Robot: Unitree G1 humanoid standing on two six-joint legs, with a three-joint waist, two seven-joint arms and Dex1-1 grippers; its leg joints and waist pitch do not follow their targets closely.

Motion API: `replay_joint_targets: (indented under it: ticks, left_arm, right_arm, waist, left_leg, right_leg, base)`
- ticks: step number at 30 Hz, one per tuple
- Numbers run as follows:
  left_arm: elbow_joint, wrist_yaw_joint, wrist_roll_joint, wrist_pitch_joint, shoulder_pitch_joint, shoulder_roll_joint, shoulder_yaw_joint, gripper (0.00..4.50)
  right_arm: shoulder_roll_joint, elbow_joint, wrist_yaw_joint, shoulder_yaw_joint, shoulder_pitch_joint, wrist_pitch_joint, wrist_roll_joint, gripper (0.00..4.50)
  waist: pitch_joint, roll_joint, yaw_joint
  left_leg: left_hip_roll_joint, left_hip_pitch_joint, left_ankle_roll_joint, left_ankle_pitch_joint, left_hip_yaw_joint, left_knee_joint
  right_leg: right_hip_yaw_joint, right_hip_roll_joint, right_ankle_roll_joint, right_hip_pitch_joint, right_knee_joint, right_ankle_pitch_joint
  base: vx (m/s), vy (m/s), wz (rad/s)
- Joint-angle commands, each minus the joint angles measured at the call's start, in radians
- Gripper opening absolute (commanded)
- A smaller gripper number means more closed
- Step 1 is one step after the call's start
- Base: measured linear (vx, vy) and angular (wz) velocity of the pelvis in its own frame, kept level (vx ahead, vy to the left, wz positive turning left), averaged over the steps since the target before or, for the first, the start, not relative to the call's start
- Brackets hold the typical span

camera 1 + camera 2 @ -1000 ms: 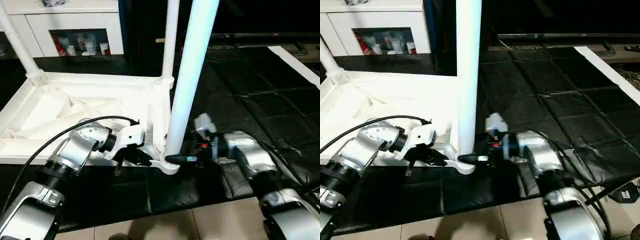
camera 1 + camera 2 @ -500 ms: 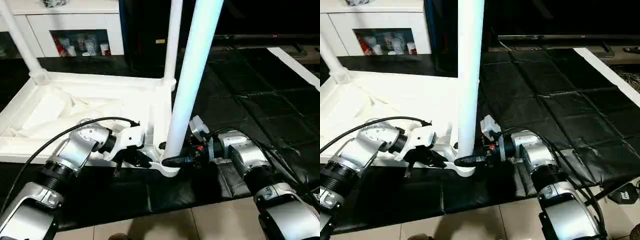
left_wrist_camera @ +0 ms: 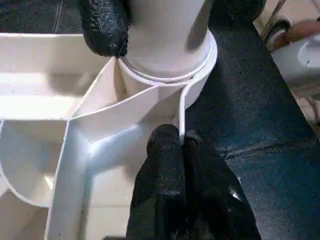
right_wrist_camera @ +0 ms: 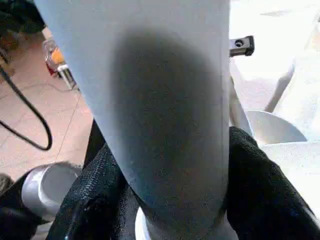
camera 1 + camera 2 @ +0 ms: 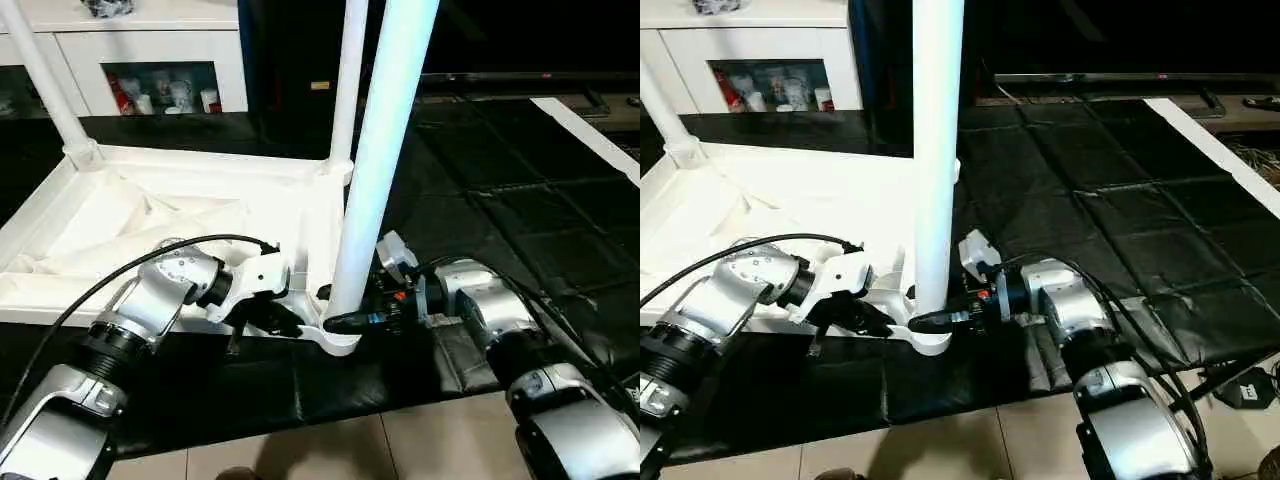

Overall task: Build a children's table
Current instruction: Rotate leg to tighten

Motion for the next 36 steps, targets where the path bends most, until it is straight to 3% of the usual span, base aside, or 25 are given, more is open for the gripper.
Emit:
replay_joint_targets:
  ticks: [1,4,6,9,15,19,20,25,30,32,36]
  left_arm:
    - [0.012,0.045,0.017,0.027,0.007,-0.025,-0.022,0.0]
    - [0.028,0.084,0.016,0.05,-0.006,-0.05,-0.01,0.0]
    - [0.039,0.109,0.018,0.062,-0.015,-0.066,-0.004,0.0]
    - [0.066,0.171,0.024,0.089,-0.04,-0.103,0.009,0.0]
    - [0.095,0.268,0.025,0.155,-0.081,-0.164,0.038,0.0]
    - [0.103,0.313,0.022,0.194,-0.099,-0.19,0.057,0.0]
    - [0.108,0.329,0.022,0.206,-0.105,-0.197,0.063,0.0]
    - [0.127,0.427,0.036,0.256,-0.133,-0.232,0.099,0.0]
    - [0.115,0.581,0.065,0.326,-0.155,-0.296,0.125,0.0]
    - [0.107,0.585,0.061,0.334,-0.154,-0.306,0.127,0.0]
    - [0.09,0.565,0.054,0.327,-0.146,-0.31,0.12,0.0]
  right_arm:
    - [0.027,-0.013,-0.022,-0.005,0.035,0.057,0.037,2.21]
    - [0.052,-0.018,-0.131,-0.021,0.071,0.05,0.022,2.21]
    - [0.069,-0.009,-0.2,-0.03,0.081,0.05,0.01,2.21]
    - [0.109,-0.003,-0.326,-0.044,0.097,0.046,-0.01,2.19]
    - [0.189,-0.034,-0.495,-0.067,0.102,0.108,-0.023,2.16]
    - [0.234,-0.036,-0.603,-0.081,0.098,0.131,-0.028,2.16]
    - [0.247,-0.025,-0.636,-0.084,0.094,0.129,-0.032,2.16]
    - [0.303,0.051,-0.779,-0.103,0.055,0.103,-0.05,2.16]
    - [0.41,0.149,-1.041,-0.154,-0.018,0.085,-0.074,2.14]
    - [0.422,0.157,-1.071,-0.16,-0.025,0.081,-0.077,2.14]
    - [0.428,0.177,-1.123,-0.169,-0.043,0.06,-0.098,2.13]
  waist:
    - [-0.059,0.004,-0.004]
    - [-0.049,0.007,-0.006]
    - [-0.039,0.011,-0.01]
    - [-0.035,0.009,-0.018]
    - [-0.029,0.013,-0.036]
    - [-0.031,0.014,-0.045]
    - [-0.028,0.015,-0.05]
    - [-0.029,0.016,-0.059]
    - [-0.033,0.017,-0.068]
    - [-0.035,0.013,-0.07]
    - [-0.038,0.016,-0.071]
  left_leg:
    - [0.03,0.002,0.063,-0.148,0.001,-0.069]
    - [0.03,0.003,0.042,-0.207,0.0,-0.077]
    - [0.025,0.007,0.019,-0.281,-0.007,-0.084]
    - [0.024,0.014,0.004,-0.308,-0.011,-0.088]
    - [0.021,0.007,0.003,-0.333,-0.019,-0.095]
    - [0.022,0.005,0.008,-0.315,-0.018,-0.1]
    - [0.022,0.007,0.009,-0.327,-0.015,-0.1]
    - [0.021,0.004,0.007,-0.308,-0.015,-0.099]
    - [0.02,0.002,0.001,-0.278,-0.011,-0.1]
    - [0.018,-0.001,0.009,-0.259,-0.01,-0.099]
    - [0.019,-0.001,0.023,-0.22,-0.007,-0.097]
  right_leg:
    - [0.059,-0.061,-0.256,0.054,-0.072,-0.147]
    - [0.06,-0.062,-0.232,0.05,-0.086,-0.241]
    - [0.059,-0.066,-0.183,0.046,-0.104,-0.41]
    - [0.06,-0.067,-0.143,0.04,-0.118,-0.5]
    - [0.054,-0.066,-0.113,0.039,-0.128,-0.549]
    - [0.053,-0.064,-0.126,0.041,-0.126,-0.487]
    - [0.055,-0.062,-0.14,0.035,-0.127,-0.464]
    - [0.056,-0.064,-0.158,0.039,-0.123,-0.426]
    - [0.059,-0.061,-0.178,0.041,-0.115,-0.351]
    - [0.058,-0.059,-0.179,0.045,-0.114,-0.323]
    - [0.059,-0.058,-0.199,0.047,-0.107,-0.247]
  base:
    - [0.0,0.0,0.0]
    - [0.0,0.0,0.0]
    - [0.0,0.0,0.0]
    - [0.0,0.0,0.0]
    - [0.0,0.0,0.0]
    - [0.0,0.0,0.0]
    - [0.0,0.0,0.0]
    - [0.0,0.0,0.0]
    - [0.0,0.0,0.0]
    - [0.0,0.0,0.0]
    - [0.0,0.0,0.0]
